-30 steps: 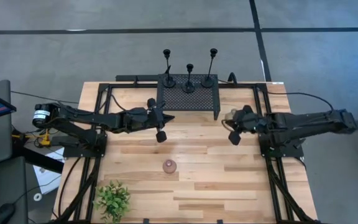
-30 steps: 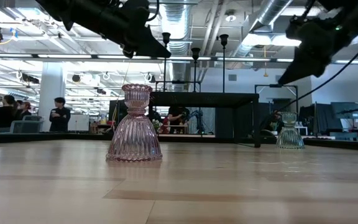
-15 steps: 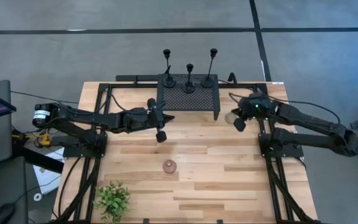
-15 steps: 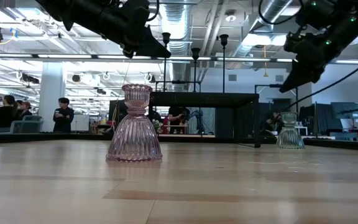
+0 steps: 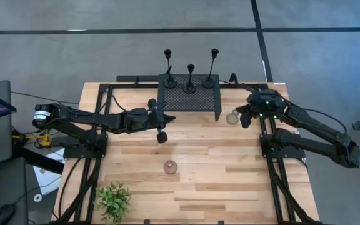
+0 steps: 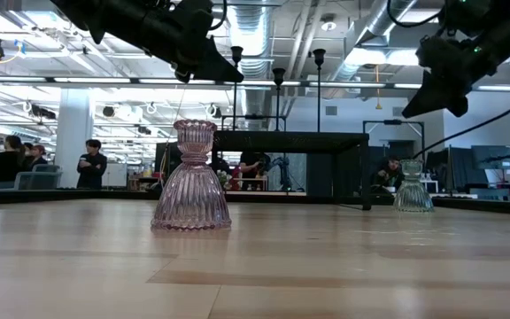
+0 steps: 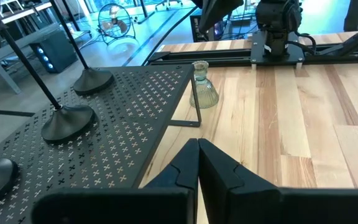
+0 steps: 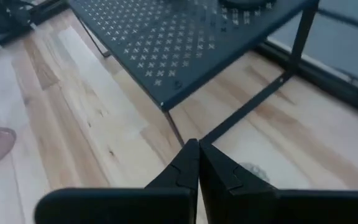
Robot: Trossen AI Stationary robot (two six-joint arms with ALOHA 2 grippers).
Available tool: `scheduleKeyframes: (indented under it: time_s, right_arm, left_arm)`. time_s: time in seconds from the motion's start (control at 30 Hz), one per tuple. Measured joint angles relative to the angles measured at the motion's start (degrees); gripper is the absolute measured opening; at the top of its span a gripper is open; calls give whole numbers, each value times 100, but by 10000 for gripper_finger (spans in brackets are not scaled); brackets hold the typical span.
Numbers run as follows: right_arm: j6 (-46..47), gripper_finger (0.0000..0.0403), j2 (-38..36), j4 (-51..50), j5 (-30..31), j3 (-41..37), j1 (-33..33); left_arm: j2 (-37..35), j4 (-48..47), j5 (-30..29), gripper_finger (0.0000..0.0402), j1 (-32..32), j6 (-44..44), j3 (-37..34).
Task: Pick & Place candle stick holders
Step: Put the green candle holder on the shelf
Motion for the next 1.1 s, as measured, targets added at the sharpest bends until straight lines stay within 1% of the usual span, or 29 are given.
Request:
scheduleKeyframes:
  time_s: [0.13,0.2,0.4,0.5,0.63,0.83,0.97,1.1]
  right_arm:
    - [672,0,-2,-182,230,0,281]
    - [1023,0,-2,-388,489,0,504]
    - [2385,0,-30,-1563,1927,2,1450]
    - [3004,0,-75,-1840,2363,2,2039]
    - [3614,0,-105,-1852,2645,2,2815]
    - [4600,0,-80,-2023,3443,-81,3951]
    - [5376,0,-124,-1770,3685,-713,4571]
    - [5824,0,-114,-904,4208,-1459,5031]
  left_arm:
    - [0,1,0,8,0,0,0]
    - [0,1,0,8,0,0,0]
    - [0,1,0,8,0,-1,0]
    - [0,0,0,8,0,0,0]
    - [0,0,0,8,0,0,0]
    - [-4,7,2,8,0,0,-34]
    - [-4,-13,2,8,4,-3,-168]
    - [-4,2,2,8,2,-47,-208]
